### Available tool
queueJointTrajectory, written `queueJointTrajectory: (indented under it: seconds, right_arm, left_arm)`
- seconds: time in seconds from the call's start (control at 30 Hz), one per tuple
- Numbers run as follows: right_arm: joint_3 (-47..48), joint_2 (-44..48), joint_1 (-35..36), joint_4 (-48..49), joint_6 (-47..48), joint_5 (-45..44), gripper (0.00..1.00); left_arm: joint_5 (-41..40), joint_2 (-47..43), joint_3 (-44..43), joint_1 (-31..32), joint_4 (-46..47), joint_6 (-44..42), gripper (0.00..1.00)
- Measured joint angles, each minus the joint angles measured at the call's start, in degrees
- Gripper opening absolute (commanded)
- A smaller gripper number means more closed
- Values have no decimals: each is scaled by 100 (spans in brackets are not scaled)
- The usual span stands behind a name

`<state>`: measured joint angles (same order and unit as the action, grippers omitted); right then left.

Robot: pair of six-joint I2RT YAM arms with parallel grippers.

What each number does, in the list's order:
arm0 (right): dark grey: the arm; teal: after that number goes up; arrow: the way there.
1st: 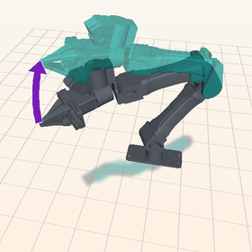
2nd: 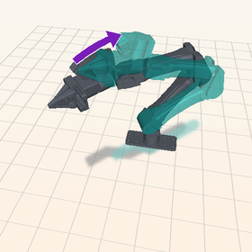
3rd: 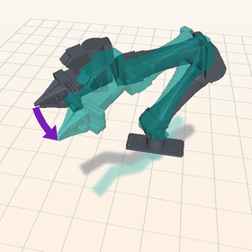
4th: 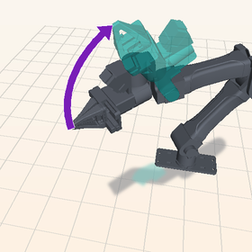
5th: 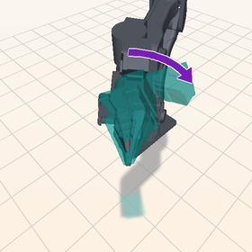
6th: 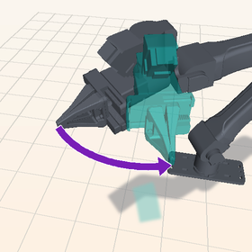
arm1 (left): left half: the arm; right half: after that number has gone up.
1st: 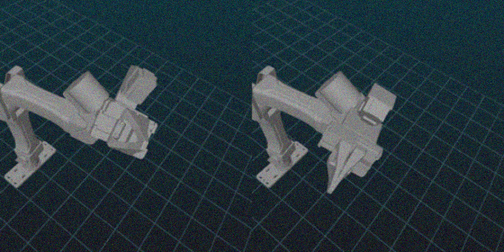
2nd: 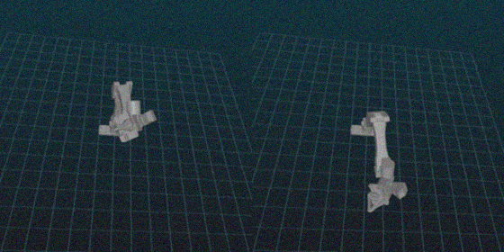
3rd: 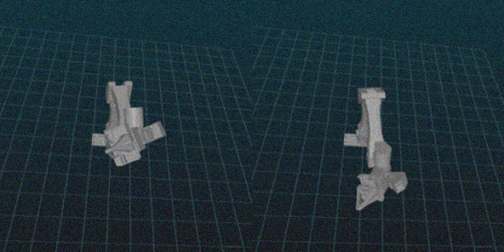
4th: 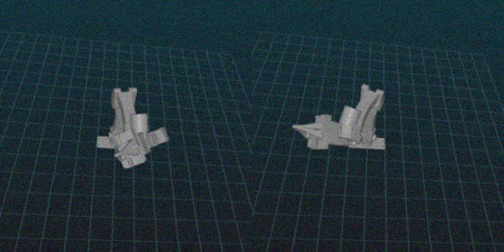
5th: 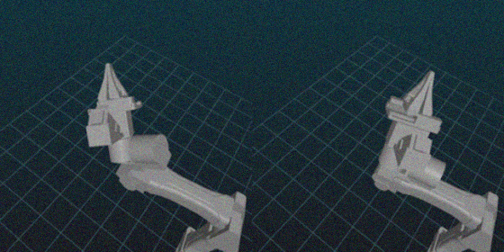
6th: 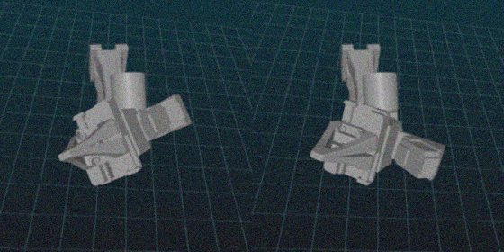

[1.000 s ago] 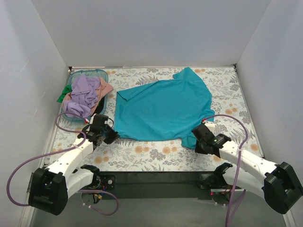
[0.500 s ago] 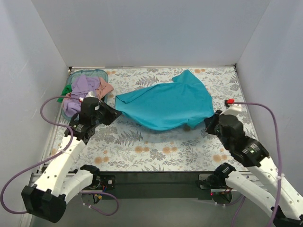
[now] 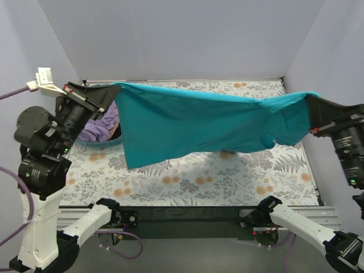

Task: Fold and stack the t-shirts
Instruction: Flatten the tshirt out

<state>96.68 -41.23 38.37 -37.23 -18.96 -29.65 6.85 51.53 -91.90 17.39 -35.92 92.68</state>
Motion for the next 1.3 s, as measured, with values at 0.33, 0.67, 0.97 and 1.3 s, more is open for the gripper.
queueJointTrajectory:
  seconds: [0.33,0.67,0.97,1.3]
  right_arm:
    - [1657,-330,2,133,706,341,1]
    - [-717,-1180,-9,1392,1600,-1814,1]
    - [-2632,-3235,-2153,2424,1495,-254,1]
    - [-1266,-6822,-2800,3165,1410,1449,1]
  left_arm:
    - [74,57,-1294,7,-146,-140,0]
    - [-927,1119,243,15,-50,-33,0]
    - [-1851,4546,820,-105,358,96,0]
    - [-2142,7464,-874,-273,826,-345,0]
